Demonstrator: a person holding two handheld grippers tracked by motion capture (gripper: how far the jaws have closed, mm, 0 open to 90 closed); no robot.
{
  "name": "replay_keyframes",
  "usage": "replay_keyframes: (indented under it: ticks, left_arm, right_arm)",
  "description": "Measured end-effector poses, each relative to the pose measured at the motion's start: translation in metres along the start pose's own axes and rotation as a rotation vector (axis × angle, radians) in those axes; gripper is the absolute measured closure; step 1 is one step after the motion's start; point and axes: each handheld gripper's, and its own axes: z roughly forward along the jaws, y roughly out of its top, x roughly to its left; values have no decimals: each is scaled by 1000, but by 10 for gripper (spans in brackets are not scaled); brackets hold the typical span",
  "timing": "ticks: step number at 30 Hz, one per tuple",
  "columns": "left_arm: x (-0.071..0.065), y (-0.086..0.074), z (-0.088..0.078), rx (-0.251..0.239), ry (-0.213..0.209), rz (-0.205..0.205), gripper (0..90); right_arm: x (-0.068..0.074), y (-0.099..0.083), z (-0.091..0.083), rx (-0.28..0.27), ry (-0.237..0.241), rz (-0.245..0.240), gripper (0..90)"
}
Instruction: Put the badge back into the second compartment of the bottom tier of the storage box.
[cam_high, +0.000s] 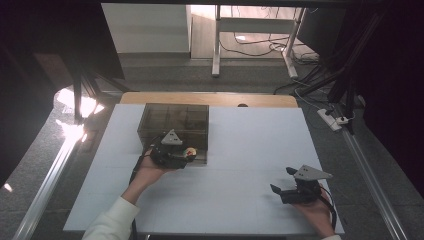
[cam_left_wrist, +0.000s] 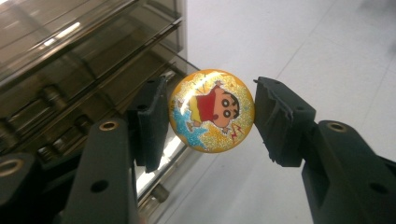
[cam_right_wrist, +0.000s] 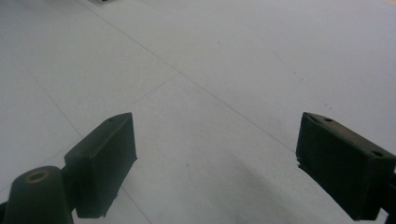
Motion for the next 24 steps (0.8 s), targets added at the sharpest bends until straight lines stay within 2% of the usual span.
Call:
replay_keyframes:
  ticks: [8, 24]
  left_arm:
    - [13, -7, -2, 3, 35, -35, 460]
    - [34, -19, -1, 16, 79, -90, 459]
  right_arm:
    - [0, 0, 0, 2, 0, 1, 122]
    - [0, 0, 0, 8, 2, -1, 122]
